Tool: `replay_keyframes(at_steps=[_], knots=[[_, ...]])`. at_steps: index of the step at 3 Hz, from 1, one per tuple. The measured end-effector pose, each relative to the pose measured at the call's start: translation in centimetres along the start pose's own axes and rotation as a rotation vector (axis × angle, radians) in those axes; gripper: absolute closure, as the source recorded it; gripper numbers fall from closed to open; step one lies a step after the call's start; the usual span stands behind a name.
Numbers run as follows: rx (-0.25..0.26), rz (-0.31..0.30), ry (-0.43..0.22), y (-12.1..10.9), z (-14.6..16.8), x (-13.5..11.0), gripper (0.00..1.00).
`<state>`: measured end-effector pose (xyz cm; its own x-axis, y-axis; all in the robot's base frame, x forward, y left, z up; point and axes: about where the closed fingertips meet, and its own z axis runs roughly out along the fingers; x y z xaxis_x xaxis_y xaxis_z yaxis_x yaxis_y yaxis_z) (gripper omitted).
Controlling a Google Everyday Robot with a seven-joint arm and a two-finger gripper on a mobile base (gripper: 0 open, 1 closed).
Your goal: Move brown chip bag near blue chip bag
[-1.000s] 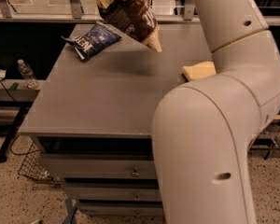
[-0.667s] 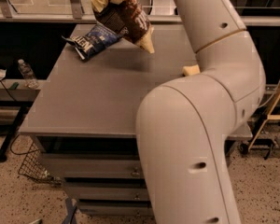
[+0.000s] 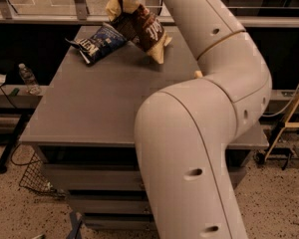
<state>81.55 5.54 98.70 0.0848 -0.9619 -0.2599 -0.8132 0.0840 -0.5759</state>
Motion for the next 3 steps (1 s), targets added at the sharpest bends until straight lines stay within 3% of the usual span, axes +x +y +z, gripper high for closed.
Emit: replay_keyframes(at_steps=[1,2,3], knots=[[-0.021,0.059,0.080,0.8,2.8,1.8,1.00],[-0.091,0.094,0.117,3.0,5.5,3.0,1.00],[-0.097,0.094,0.119,3.2,5.9,3.1,0.85]])
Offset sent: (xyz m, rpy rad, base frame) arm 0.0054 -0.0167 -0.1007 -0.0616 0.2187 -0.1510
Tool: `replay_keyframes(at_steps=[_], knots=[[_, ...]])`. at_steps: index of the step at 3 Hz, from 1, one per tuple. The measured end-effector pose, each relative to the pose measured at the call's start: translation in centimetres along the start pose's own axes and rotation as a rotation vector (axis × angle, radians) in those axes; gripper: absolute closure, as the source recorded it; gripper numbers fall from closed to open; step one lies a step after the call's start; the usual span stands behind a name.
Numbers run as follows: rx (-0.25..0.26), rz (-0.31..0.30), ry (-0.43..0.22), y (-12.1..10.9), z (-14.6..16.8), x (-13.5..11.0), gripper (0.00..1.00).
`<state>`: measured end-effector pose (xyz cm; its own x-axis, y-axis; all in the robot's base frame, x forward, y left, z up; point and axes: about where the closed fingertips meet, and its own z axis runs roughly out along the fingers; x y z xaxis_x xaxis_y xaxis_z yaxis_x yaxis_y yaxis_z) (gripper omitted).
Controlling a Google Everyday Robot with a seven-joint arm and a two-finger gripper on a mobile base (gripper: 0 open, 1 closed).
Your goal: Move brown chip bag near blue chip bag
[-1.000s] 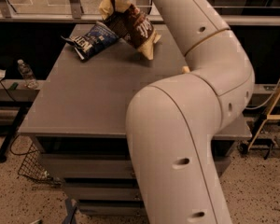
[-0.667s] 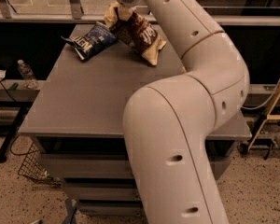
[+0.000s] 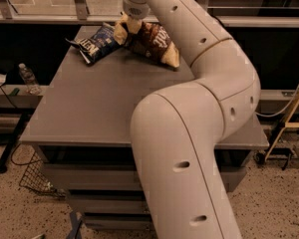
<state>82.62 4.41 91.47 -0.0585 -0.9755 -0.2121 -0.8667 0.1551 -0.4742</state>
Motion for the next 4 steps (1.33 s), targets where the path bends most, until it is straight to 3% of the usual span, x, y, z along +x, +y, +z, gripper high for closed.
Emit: replay_keyframes(at_steps=[3,4], knots=[[-0.009,-0.004,0.003,0.3,1.2,-0.2,0.15],[-0.013,-0.006,0.004,0.4,1.6,-0.2,0.00]])
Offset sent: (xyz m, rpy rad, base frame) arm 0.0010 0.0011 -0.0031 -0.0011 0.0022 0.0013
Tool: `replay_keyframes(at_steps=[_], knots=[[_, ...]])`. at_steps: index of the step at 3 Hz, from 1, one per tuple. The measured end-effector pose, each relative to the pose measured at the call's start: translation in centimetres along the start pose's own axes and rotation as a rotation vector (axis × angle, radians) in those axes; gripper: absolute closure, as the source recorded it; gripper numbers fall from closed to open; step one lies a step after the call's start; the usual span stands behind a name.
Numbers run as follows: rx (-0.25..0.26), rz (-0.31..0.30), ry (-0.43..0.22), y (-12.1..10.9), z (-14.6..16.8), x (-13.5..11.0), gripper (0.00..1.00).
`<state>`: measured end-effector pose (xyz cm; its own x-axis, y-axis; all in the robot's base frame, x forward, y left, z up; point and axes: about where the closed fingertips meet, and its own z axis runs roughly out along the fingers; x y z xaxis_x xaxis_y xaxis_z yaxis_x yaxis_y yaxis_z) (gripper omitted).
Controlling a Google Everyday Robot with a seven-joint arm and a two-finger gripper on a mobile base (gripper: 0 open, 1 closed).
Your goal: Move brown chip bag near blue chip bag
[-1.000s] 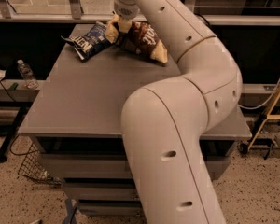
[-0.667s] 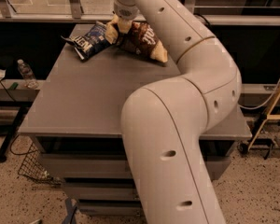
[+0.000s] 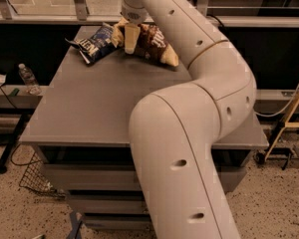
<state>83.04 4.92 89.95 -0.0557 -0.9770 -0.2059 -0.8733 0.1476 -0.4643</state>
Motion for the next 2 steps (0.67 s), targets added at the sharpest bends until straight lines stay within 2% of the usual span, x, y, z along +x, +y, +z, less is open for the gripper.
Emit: replay_keyframes(at_steps=[1,2], knots=[[0.025,0.004,-0.042,-0.4,-2.1,-0.4,0.00],[0.081,0.049,-0.111,-0.5,-6.2,0.7,0.00]])
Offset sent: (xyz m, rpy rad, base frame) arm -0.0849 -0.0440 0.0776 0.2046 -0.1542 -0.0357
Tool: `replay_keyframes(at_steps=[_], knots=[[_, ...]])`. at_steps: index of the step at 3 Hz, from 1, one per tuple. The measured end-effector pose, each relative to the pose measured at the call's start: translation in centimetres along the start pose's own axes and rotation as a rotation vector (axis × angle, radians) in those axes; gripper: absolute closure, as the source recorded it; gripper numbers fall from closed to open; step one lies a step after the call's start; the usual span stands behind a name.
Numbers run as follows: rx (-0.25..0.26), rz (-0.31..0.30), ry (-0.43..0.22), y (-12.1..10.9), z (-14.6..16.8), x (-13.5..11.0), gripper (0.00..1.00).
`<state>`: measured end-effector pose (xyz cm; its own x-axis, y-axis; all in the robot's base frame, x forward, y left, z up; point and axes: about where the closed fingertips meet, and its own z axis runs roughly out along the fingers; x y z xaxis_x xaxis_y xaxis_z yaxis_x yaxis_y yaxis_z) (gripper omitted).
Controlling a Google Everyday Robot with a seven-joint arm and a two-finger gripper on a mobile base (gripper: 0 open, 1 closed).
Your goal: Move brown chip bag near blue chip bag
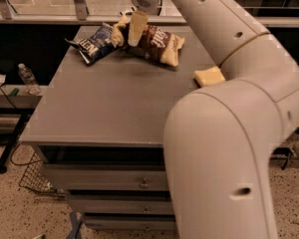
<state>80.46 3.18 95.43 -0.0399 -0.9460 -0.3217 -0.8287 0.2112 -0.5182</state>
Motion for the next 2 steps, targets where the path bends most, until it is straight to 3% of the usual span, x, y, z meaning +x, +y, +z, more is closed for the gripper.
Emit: replay_keyframes(at_steps=[1,2], knots=[[0.024,0.050,-0.102,1.4,-3.2,2.0,0.00],[0.023,0.063,-0.094,1.9,-2.7,3.8,0.00]])
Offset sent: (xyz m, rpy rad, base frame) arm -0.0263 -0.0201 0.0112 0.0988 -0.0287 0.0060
